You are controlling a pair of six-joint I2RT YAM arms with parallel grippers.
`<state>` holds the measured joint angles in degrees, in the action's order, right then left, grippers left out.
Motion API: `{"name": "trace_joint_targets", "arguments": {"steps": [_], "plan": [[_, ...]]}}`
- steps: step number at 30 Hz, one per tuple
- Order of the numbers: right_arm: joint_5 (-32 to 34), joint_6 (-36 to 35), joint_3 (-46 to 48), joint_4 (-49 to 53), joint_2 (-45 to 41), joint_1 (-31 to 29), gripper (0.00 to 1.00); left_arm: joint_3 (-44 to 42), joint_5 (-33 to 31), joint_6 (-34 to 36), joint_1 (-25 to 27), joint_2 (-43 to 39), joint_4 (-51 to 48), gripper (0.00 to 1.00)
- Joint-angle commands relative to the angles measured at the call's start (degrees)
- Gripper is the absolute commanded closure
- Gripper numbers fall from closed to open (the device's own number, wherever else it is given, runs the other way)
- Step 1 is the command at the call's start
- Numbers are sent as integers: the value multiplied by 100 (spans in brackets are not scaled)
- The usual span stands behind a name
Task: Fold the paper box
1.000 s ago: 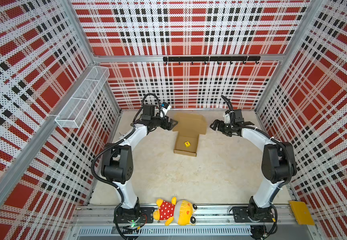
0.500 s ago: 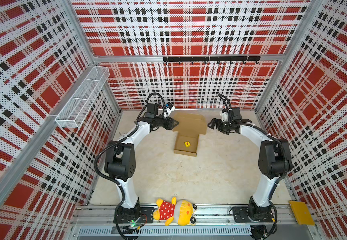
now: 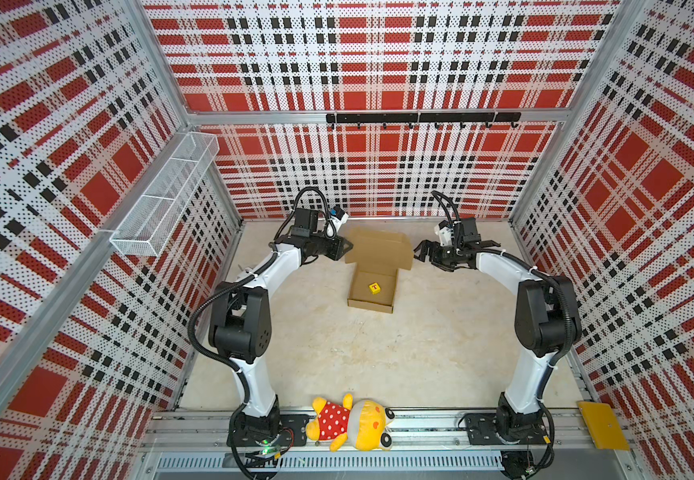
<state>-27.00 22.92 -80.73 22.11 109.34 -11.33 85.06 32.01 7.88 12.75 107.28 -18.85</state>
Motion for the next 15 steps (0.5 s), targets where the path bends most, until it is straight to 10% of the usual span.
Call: {"name": "trace_joint_targets", "arguments": {"steps": [1, 15], "plan": [[-59, -109, 132, -219, -165, -97, 1, -130, -41, -234, 56, -234, 219, 73], [133, 30, 894, -378, -892, -192, 1, -418, 5, -608, 218, -445, 529, 83]]}}
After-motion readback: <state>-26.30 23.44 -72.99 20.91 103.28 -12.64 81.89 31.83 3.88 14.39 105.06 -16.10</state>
